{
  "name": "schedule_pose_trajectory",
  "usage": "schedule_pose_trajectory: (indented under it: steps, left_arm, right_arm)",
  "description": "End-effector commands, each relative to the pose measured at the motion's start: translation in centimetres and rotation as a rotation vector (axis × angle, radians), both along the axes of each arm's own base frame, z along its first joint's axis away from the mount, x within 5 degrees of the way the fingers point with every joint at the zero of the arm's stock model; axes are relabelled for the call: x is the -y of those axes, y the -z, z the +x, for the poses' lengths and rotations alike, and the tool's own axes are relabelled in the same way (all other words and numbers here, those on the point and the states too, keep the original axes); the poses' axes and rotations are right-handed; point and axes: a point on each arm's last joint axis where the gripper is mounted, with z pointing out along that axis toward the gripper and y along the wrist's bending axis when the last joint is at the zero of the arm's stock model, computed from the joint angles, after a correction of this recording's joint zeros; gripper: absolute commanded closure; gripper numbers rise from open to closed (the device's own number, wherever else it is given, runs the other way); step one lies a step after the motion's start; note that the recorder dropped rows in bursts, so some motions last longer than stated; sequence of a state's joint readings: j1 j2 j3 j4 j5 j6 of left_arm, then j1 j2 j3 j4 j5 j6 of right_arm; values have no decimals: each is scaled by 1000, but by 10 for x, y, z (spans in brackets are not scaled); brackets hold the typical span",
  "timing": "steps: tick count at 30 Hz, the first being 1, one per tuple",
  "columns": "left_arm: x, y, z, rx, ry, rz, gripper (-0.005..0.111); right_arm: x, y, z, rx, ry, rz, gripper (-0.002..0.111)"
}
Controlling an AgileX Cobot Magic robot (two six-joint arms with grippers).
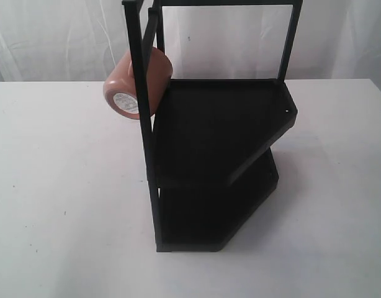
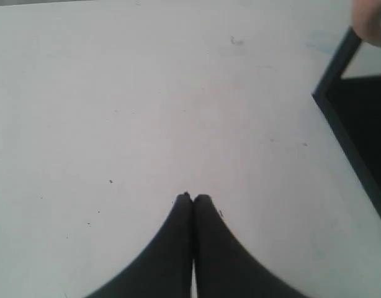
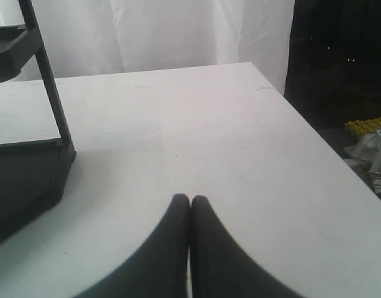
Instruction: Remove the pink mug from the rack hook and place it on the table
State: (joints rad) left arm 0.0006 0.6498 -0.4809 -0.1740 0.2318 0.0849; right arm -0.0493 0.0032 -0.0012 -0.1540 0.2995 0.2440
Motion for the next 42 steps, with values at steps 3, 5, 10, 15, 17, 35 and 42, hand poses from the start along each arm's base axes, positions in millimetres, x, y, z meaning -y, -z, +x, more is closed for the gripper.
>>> schedule_pose_trajectory:
  steps: [3, 5, 10, 15, 17, 35, 42]
  left_arm:
    - [19, -37, 8, -136, 250, 117, 107]
    - [27, -48, 8, -141, 346, 141, 107]
    - [58, -76, 13, 23, 553, -27, 107]
    - [62, -97, 32, 285, 514, -93, 107]
    - [58, -98, 45, 341, 439, -54, 107]
    - [100, -110, 100, 419, 553, 152, 107]
    - [103, -114, 98, 462, 639, 275, 88]
  right_arm:
    - [0, -1, 0, 11, -5, 0, 108]
    - [0, -1, 0, 11, -5, 0, 108]
    - [0, -1, 0, 11, -5, 0, 108]
    - [0, -1, 0, 11, -5, 0, 108]
    - [0, -1, 0, 11, -5, 0, 108]
    - [0, -1, 0, 11, -5, 0, 108]
    - [0, -1, 0, 11, -5, 0, 108]
